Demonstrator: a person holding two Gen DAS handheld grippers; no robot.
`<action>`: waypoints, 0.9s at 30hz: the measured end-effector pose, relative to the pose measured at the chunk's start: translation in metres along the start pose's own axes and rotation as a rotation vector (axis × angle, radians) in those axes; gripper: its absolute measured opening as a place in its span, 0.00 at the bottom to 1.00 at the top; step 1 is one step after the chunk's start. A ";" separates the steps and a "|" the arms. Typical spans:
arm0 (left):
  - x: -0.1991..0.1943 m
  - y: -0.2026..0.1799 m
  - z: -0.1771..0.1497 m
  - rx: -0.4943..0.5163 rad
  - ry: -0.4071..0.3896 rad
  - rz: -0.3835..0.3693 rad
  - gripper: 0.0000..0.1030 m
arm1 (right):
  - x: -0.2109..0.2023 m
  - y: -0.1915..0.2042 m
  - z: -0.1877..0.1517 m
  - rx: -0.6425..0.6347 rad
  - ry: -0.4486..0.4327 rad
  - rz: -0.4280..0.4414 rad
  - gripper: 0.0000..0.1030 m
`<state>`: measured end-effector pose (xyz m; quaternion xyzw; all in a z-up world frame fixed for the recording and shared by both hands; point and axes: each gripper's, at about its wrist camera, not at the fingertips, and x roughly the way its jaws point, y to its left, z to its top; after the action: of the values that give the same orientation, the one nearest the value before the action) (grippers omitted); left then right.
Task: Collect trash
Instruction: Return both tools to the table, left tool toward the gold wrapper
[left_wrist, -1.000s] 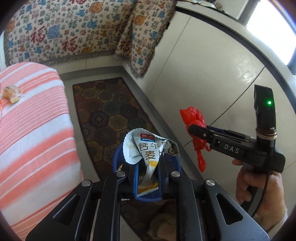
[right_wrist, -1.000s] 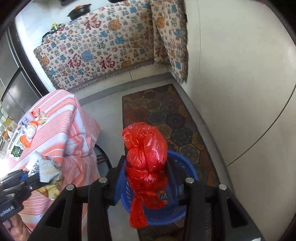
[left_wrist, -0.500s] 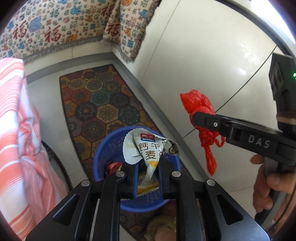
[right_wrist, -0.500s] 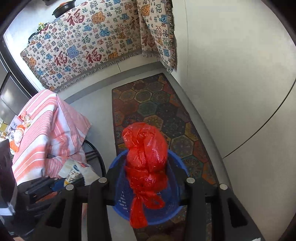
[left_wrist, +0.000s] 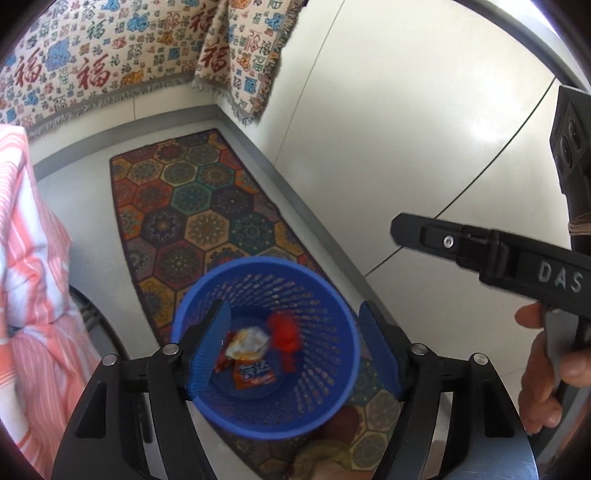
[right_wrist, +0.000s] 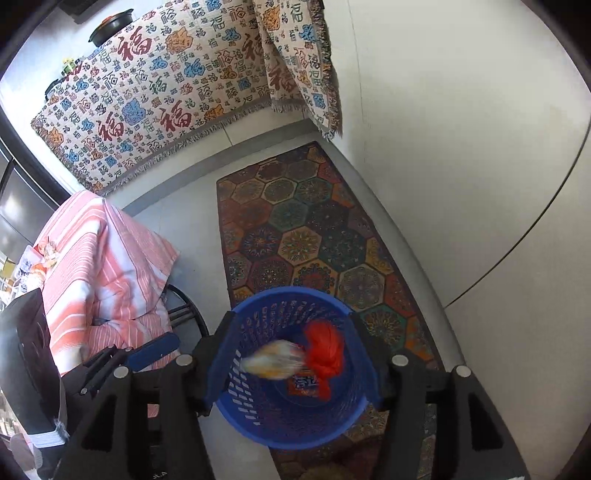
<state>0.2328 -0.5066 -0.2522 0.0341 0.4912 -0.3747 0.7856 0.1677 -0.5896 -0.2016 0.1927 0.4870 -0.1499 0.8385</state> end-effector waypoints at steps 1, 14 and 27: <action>-0.006 0.000 0.000 0.002 -0.009 0.001 0.72 | -0.003 -0.001 0.001 0.000 -0.013 -0.005 0.58; -0.166 0.041 -0.062 0.035 -0.159 0.139 0.89 | -0.074 0.056 0.010 -0.082 -0.353 -0.008 0.58; -0.264 0.230 -0.175 -0.235 -0.130 0.510 0.89 | -0.071 0.262 -0.060 -0.452 -0.271 0.245 0.58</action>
<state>0.1827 -0.1217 -0.2044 0.0410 0.4556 -0.1070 0.8828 0.2030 -0.3264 -0.1205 0.0365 0.3646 0.0403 0.9296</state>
